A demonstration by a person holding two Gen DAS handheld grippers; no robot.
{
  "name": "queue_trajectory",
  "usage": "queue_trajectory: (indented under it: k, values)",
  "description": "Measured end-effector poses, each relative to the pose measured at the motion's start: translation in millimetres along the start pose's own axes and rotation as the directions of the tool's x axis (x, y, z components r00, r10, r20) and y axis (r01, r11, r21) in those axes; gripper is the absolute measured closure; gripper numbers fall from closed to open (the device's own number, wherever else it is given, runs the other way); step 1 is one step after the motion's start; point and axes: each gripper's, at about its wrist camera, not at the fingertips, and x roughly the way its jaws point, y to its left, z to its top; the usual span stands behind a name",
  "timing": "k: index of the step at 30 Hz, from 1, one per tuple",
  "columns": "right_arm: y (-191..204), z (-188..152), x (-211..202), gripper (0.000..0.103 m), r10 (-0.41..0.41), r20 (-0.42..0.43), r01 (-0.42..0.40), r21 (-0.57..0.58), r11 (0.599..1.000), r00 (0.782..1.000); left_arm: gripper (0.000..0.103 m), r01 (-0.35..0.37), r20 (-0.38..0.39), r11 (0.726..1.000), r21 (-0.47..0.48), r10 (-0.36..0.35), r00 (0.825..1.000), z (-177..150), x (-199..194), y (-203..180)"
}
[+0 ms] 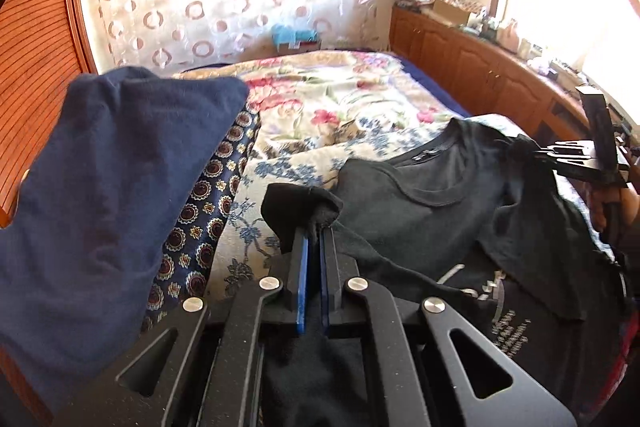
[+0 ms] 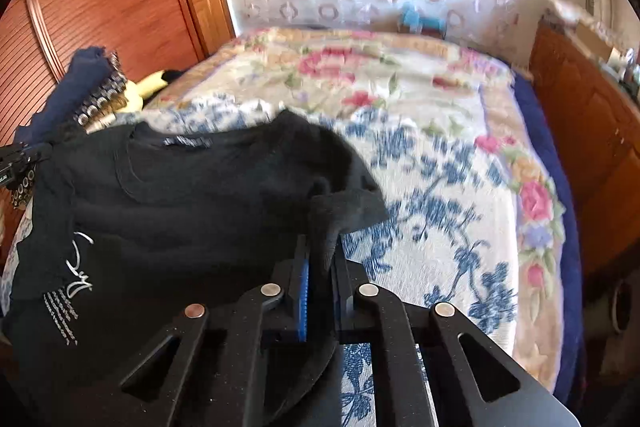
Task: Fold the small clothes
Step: 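Grasp the black shirt edge with the left tool while the right tool grasps, fold over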
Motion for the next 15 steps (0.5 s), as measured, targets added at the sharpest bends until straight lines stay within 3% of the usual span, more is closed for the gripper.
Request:
queue_trajectory:
  k: [6,15]
  values:
    - [15,-14,-55,0.097,0.025,0.121,-0.022,-0.025,0.999,0.992,0.097,0.021,0.066,1.0,0.017,-0.022,0.998,-17,-42,-10]
    - [39,-77,-116,0.097,0.014,0.191,-0.01,-0.027,1.0,0.981,0.097,0.038,0.11,0.999,0.018,-0.039,0.993,-64,-93,-21]
